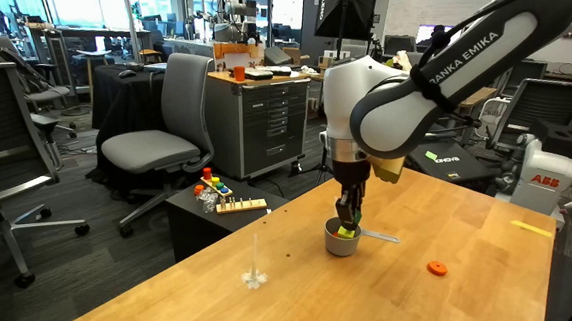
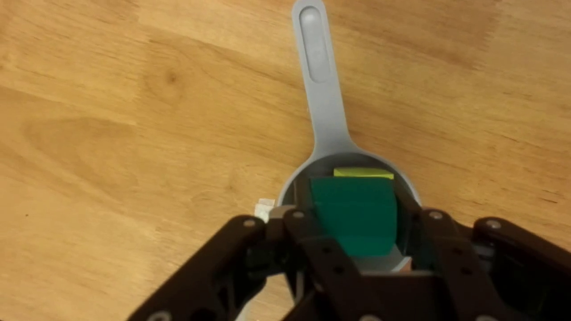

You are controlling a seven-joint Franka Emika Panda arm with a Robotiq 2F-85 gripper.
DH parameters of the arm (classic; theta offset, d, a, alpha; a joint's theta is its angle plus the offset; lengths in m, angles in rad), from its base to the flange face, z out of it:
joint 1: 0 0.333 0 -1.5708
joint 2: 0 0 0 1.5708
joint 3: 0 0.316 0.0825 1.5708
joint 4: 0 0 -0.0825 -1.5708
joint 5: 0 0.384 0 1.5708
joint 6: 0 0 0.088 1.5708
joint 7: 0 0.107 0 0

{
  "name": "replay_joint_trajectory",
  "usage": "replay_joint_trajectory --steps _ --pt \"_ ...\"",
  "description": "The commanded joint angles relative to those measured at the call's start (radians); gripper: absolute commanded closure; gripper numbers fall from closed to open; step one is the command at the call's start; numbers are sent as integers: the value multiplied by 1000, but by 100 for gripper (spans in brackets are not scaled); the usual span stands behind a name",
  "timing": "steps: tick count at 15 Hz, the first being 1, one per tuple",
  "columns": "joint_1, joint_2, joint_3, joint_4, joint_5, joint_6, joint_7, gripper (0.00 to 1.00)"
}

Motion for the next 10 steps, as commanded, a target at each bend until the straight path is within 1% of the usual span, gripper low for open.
replay_joint_trajectory --steps 1,2,3,4,5,10 --pt "18 21 -13 49 6 -46 23 25" --pt "19 23 -13 52 6 -50 25 18" --pt "18 24 -12 53 7 -51 25 9" --pt "18 24 -11 52 7 -51 26 2" --pt "18 25 -10 51 8 -52 25 0" --pt "15 18 -7 40 12 -56 26 0"
